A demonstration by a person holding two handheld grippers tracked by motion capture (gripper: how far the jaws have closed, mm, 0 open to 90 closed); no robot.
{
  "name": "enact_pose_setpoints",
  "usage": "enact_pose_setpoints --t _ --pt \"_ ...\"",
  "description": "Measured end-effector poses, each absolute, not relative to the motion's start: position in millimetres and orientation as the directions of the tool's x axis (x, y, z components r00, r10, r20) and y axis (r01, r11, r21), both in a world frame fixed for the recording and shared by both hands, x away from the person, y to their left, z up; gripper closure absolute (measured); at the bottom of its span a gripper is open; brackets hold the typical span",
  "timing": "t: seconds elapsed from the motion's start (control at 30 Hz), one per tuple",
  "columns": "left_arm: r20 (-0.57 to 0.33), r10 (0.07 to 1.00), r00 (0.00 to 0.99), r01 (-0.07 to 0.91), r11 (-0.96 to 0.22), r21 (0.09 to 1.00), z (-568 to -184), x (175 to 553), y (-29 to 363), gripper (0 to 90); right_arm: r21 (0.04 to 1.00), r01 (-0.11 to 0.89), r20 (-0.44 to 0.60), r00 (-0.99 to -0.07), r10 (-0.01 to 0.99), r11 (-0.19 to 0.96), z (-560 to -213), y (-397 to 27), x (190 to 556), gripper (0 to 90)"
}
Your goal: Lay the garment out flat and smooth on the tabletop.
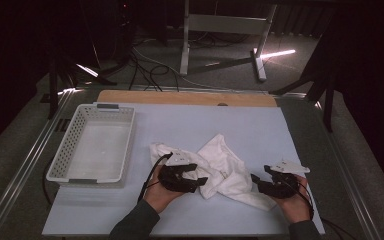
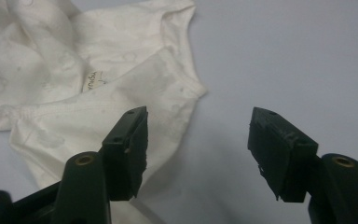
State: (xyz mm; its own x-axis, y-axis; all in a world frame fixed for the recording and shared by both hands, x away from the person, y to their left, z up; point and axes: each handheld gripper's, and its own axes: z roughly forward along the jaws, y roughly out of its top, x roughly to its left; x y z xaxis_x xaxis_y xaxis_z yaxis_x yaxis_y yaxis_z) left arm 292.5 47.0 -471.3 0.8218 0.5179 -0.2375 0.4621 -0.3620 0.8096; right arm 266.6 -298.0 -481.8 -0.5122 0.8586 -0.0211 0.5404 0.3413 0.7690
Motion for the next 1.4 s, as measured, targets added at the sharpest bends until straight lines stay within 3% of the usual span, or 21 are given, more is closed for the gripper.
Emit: enact_pose_setpoints --t 0.2,0.5,0.6,0.73,0.83,0.97,1.13,1.3,1.4 --pt "-0.212 0.584 0.784 0.467 -0.329 0.821 -466 294 65 27.3 0.749 0.572 0.04 -0.544 0.838 0.335 -495 -283 273 40.5" --pt "-0.192 0.643 0.742 0.503 -0.344 0.793 -476 293 85 20.5 0.736 0.558 0.032 -0.592 0.805 0.382 -498 -264 277 42.3" --pt "-0.208 0.636 0.743 0.553 -0.408 0.727 -488 295 83 15.3 0.715 0.556 0.018 -0.62 0.784 0.423 -502 -254 281 47.7" --pt "-0.215 0.636 0.741 0.568 -0.423 0.706 -496 297 80 15.9 0.696 0.554 -0.004 -0.634 0.773 0.458 -505 -248 286 54.1" --pt "-0.216 0.633 0.743 0.567 -0.426 0.705 -499 299 81 17.6 0.679 0.548 -0.022 -0.65 0.76 0.488 -506 -240 292 64.3" --pt "-0.246 0.625 0.741 0.581 -0.414 0.7 -501 300 82 27.3 0.663 0.54 -0.036 -0.668 0.743 0.518 -507 -235 296 80.8" --pt "-0.244 0.596 0.765 0.573 -0.456 0.681 -506 300 80 42.8 0.658 0.523 -0.091 -0.659 0.747 0.541 -501 -231 300 82.3" --pt "-0.272 0.581 0.767 0.595 -0.485 0.64 -515 302 75 75.1 0.656 0.521 -0.123 -0.64 0.758 0.546 -498 -223 310 82.6" --pt "-0.3 0.575 0.761 0.61 -0.477 0.633 -514 303 78 85.2 0.645 0.491 -0.171 -0.653 0.737 0.585 -495 -220 318 82.9"
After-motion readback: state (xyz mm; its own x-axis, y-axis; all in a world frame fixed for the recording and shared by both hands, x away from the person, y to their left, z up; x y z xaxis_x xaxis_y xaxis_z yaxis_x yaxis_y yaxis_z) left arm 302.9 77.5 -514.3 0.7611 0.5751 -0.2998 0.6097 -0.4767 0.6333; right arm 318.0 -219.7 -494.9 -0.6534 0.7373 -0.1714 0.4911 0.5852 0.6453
